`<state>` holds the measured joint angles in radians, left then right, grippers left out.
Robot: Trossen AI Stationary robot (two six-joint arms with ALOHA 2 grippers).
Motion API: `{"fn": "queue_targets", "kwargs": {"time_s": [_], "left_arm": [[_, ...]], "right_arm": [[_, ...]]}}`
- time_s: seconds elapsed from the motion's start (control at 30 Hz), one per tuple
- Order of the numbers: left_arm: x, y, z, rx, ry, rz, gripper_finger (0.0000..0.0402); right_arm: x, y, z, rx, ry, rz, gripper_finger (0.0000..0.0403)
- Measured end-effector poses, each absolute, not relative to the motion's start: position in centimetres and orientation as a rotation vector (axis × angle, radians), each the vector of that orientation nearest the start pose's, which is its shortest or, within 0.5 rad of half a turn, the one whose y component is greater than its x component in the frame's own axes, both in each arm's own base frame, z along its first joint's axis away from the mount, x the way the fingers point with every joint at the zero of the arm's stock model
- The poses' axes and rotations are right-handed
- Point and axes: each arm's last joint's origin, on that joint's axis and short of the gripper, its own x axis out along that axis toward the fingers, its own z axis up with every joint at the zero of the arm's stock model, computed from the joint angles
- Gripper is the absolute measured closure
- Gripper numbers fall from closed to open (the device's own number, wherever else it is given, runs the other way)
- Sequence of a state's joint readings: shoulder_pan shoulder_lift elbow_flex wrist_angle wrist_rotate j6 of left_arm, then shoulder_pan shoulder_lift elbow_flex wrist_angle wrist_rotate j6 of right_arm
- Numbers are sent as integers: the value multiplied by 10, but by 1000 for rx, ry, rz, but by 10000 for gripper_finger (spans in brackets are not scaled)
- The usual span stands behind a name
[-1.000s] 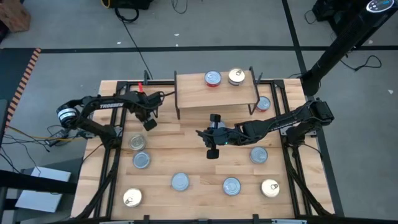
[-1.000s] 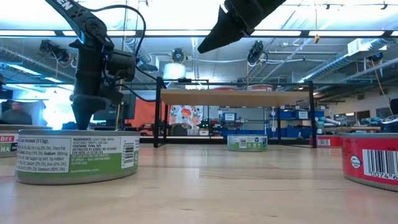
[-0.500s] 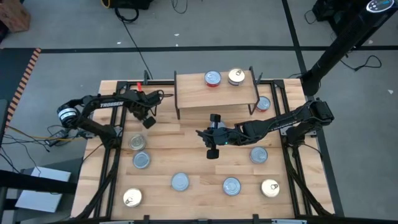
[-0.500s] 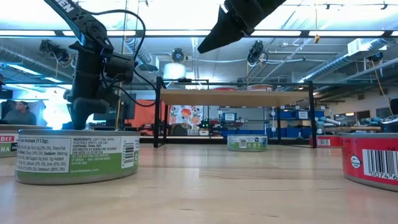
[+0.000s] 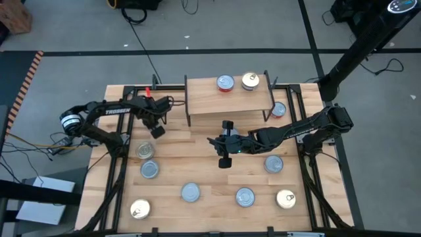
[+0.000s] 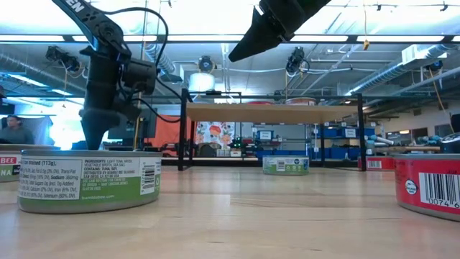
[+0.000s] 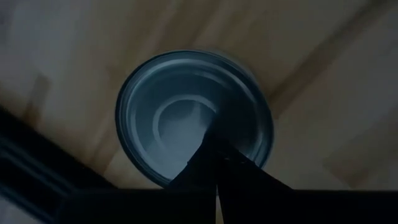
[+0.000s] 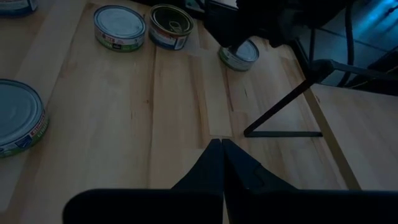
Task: Stack canned seafood by type on shelf
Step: Adjust the green and white tuna can
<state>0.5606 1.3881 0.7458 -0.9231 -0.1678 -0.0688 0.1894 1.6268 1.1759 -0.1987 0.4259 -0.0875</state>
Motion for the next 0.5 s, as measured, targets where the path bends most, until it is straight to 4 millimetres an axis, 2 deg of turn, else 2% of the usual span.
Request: {"fn": "queue_targets", "kwargs": {"time_s": [0.1, 0.33, 0.5], "left_arm": [[172, 108, 168, -375, 1558, 591, 400], [169, 101, 168, -477, 1592, 667, 400], [172, 89, 168, -446, 1636, 585, 400]], "right_arm": [[352, 55, 257, -282, 631, -201, 400], [352, 55, 257, -278, 631, -202, 400], [352, 55, 257, -277, 631, -203, 400]]}}
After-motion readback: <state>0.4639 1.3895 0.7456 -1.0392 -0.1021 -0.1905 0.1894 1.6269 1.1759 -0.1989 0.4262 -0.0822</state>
